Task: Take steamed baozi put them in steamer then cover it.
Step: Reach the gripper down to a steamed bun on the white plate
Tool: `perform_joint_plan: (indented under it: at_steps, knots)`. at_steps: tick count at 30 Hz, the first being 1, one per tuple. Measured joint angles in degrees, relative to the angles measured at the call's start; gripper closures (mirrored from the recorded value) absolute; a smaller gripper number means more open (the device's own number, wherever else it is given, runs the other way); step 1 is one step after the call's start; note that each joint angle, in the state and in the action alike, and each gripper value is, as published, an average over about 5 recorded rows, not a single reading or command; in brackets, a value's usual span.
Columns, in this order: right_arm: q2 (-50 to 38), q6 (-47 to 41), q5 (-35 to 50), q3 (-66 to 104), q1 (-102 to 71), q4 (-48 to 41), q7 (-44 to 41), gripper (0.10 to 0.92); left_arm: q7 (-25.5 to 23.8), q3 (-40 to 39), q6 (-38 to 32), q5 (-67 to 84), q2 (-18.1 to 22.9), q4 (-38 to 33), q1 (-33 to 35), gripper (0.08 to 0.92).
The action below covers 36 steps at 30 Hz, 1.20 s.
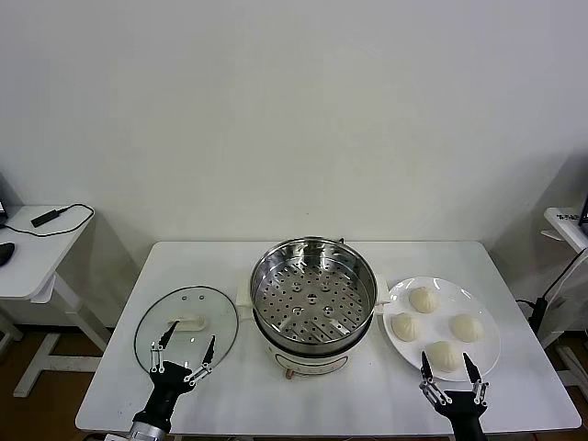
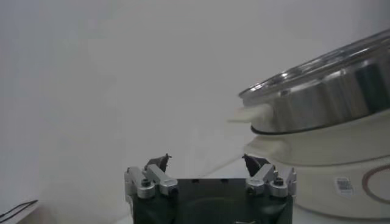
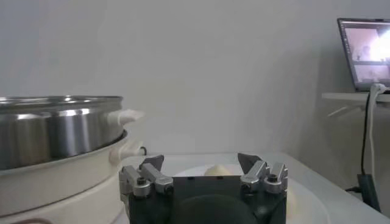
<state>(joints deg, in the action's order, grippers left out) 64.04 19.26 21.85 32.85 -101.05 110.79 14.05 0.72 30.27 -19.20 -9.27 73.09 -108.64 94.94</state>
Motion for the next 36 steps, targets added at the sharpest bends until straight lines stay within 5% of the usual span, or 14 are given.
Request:
perform_joint_plan:
  at_steps: [18, 26, 36]
  knots:
    - [-18.4, -15.5, 14.4, -6.4, 30.4, -14.2, -1.4, 0.203, 0.7, -1.8, -1.3, 0.8, 0.7, -3.3, 0.9, 0.177]
    - [-27.9, -18.8, 13.6, -19.9, 48.7, -27.2, -20.5, 0.203, 1.0, -2.9, -1.4, 0.3, 1.3, -3.9, 0.9, 0.177]
    - [-30.2, -17.0, -0.2, -43.0, 75.2, -44.3, -51.6, 0.203, 1.3, -3.4, -1.2, -0.3, 2.3, -4.6, 1.1, 0.177]
